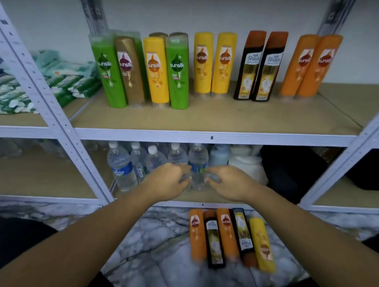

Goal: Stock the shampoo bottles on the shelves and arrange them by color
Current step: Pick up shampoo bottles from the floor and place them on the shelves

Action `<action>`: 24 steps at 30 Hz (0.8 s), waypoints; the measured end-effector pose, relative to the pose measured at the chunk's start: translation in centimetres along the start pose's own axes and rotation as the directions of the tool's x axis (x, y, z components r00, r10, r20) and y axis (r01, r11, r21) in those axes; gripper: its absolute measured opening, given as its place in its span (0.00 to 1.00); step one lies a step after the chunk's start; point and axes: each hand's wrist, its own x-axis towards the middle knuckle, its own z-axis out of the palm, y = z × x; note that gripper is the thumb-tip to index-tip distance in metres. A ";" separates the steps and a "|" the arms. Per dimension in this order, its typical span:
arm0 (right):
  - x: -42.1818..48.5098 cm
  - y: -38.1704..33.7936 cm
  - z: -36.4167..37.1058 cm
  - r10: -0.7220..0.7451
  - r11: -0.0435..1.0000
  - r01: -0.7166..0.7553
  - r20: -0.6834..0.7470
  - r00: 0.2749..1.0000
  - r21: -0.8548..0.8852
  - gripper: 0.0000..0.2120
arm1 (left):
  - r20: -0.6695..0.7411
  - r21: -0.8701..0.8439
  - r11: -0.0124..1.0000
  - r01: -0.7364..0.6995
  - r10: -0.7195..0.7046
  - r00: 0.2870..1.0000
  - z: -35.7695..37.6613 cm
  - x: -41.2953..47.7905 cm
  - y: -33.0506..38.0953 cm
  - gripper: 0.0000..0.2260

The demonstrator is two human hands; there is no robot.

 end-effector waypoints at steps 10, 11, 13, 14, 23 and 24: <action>-5.7 3.6 15.2 0.243 0.943 -0.312 0.396 0.885 0.118 0.16 | 0.359 -0.107 0.988 0.112 -0.067 0.931 12.8 -2.8 1.8 0.20; -6.0 3.7 16.1 0.253 0.934 -0.331 0.412 0.875 0.131 0.17 | 0.384 -0.115 0.987 0.111 -0.059 0.922 14.1 -2.9 1.6 0.22; -6.2 3.7 17.6 0.260 0.920 -0.357 0.430 0.865 0.162 0.15 | 0.434 -0.117 0.984 0.135 -0.071 0.898 16.2 -3.1 1.5 0.23; -6.2 3.7 18.1 0.267 0.911 -0.374 0.439 0.858 0.176 0.14 | 0.453 -0.115 0.982 0.153 -0.085 0.888 17.1 -3.1 1.5 0.22; -4.3 6.2 22.6 0.362 0.834 -0.496 0.441 0.822 0.241 0.14 | 0.533 -0.108 0.962 0.250 -0.156 0.832 23.8 -2.1 -0.2 0.26; -3.9 6.5 23.1 0.388 0.821 -0.518 0.430 0.815 0.240 0.17 | 0.524 -0.107 0.962 0.250 -0.159 0.837 24.6 -1.9 -0.4 0.26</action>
